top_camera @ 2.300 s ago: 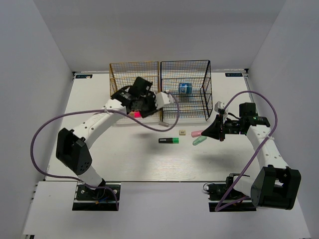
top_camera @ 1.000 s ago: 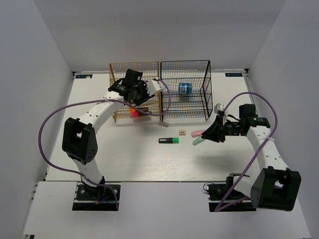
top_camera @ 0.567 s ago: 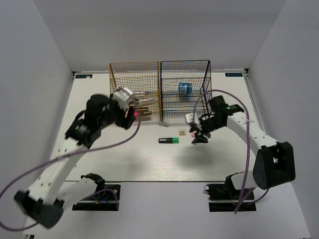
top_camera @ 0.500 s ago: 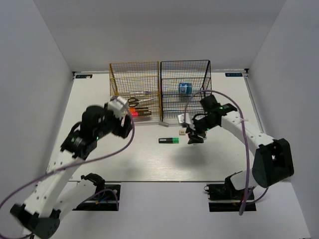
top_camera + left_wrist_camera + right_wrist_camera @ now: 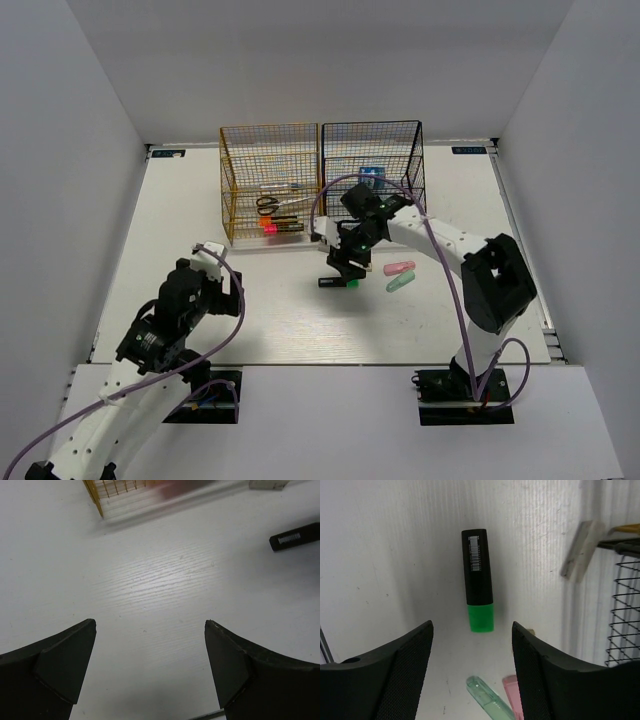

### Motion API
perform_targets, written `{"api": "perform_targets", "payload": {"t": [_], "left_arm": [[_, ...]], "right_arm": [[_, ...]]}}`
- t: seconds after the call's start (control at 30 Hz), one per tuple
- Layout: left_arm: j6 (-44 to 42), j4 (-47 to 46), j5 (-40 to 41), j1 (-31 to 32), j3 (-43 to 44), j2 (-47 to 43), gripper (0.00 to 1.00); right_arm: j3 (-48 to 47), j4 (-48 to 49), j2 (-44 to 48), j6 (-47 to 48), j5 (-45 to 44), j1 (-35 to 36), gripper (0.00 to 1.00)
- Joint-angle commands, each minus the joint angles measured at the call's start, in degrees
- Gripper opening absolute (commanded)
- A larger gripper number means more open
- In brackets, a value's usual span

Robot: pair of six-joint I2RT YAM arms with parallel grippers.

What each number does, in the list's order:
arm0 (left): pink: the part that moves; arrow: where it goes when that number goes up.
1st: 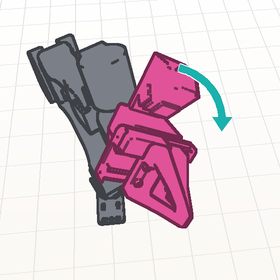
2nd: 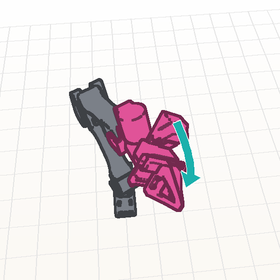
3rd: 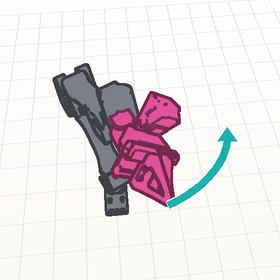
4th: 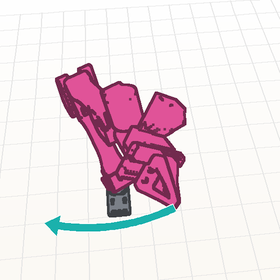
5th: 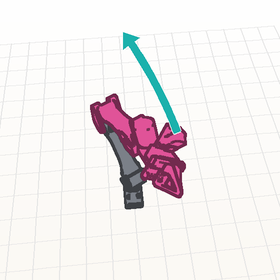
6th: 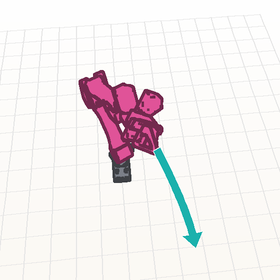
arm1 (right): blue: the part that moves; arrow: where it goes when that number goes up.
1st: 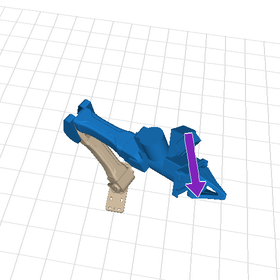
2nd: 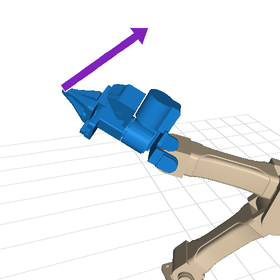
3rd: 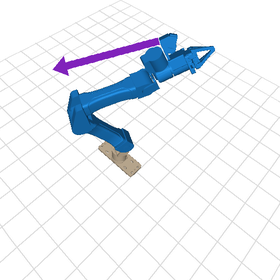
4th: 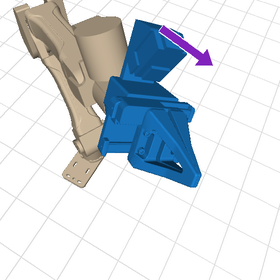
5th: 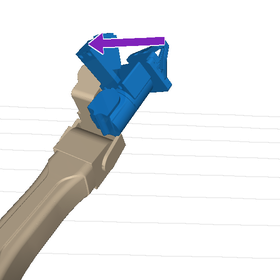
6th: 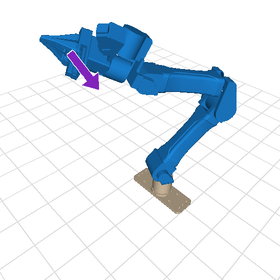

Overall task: Sort the stationery into containers
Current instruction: Pick up the pen from the center of the board.

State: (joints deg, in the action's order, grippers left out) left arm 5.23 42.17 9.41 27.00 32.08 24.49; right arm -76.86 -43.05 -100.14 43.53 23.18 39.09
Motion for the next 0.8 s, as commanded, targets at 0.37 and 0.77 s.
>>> {"api": "perform_targets", "payload": {"t": [0.37,0.77], "left_arm": [[1.2,-1.7,-0.3,-0.1,-1.9,-3.0,0.99],[0.9,-1.7,-1.0,-0.1,-2.2,-3.4,0.99]], "right_arm": [[6.7,10.3,-4.0,-1.6,-8.9,3.4,0.77],[6.8,12.7,-8.4,-1.1,-11.2,4.2,0.77]]}}
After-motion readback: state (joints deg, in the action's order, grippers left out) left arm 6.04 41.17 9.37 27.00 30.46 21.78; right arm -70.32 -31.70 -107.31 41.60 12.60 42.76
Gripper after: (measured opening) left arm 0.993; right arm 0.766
